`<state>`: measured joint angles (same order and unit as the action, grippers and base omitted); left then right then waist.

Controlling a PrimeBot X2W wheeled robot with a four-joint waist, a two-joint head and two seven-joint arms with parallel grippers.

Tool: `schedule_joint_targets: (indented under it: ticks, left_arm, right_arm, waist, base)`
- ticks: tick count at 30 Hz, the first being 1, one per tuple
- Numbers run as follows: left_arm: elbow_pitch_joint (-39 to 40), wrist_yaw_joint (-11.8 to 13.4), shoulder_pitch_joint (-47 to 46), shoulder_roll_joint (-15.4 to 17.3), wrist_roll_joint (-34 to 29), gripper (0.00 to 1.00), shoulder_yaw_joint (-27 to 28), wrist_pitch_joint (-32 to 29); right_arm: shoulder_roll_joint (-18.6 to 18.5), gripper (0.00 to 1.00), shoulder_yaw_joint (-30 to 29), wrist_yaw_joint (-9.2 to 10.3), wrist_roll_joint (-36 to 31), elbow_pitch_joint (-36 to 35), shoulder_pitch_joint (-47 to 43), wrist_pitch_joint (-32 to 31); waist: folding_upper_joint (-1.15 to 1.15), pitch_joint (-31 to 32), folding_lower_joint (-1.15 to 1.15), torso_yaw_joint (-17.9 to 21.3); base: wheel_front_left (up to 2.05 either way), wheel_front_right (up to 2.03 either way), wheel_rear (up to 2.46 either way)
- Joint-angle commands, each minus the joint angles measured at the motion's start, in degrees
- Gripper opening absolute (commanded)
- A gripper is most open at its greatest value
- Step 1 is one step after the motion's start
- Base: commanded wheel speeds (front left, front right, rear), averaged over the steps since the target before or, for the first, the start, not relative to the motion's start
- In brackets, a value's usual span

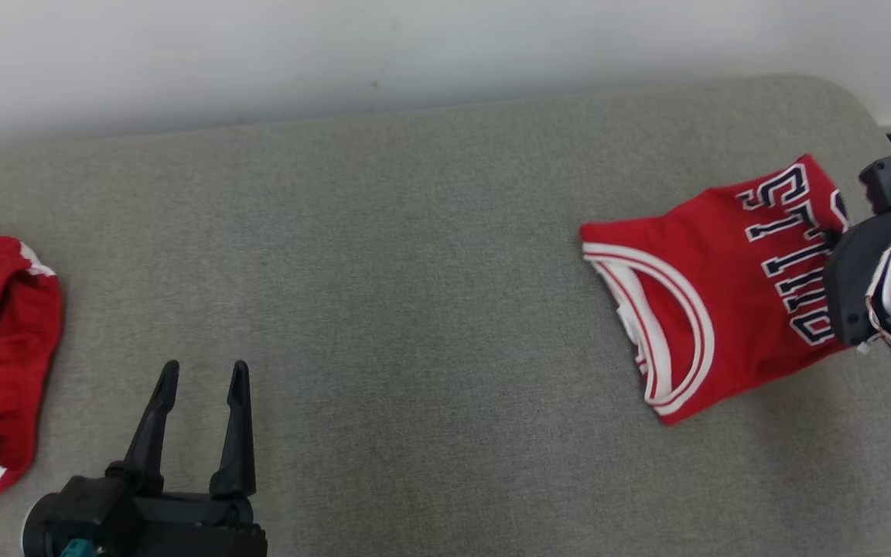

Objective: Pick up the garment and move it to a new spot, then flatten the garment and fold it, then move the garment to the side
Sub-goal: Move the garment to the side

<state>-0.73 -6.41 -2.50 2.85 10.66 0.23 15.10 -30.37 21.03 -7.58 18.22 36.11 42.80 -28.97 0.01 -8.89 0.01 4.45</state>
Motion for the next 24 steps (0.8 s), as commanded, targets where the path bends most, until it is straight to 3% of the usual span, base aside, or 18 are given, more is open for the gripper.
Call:
schedule_joint_targets:
  ticks: [1,10,20,24]
  left_arm:
    - [0.5,-0.2,-1.5,0.1,-0.6,1.0,-0.1,0.1]
    - [2.7,-0.9,-5.8,1.6,-2.3,1.0,-2.2,0.0]
    - [4.7,-1.0,-9.0,3.6,-2.3,1.0,-3.8,0.0]
    - [5.1,-1.0,-9.7,4.6,-1.6,1.0,-4.2,0.0]
  right_arm:
    - [-0.8,0.0,-0.4,0.13,-0.2,0.8,1.6,1.0]
    - [-3.6,0.0,-3.7,0.14,-3.4,5.2,7.4,7.3]
    - [-7.6,0.0,-4.6,0.14,-7.7,7.0,10.6,13.0]
    - [-7.1,0.0,-4.0,0.13,-7.8,5.7,10.7,14.9]
  waist:
    - [-0.01,-5.2,-0.01,4.9]
    - [-0.01,-11.1,-0.01,7.9]
    - [-0.01,-15.0,-0.01,8.4]
    - [-0.01,-15.7,-0.01,8.4]
  base:
    - [0.0,0.0,0.0]
    - [0.0,0.0,0.0]
    - [0.0,0.0,0.0]
    - [0.0,0.0,0.0]
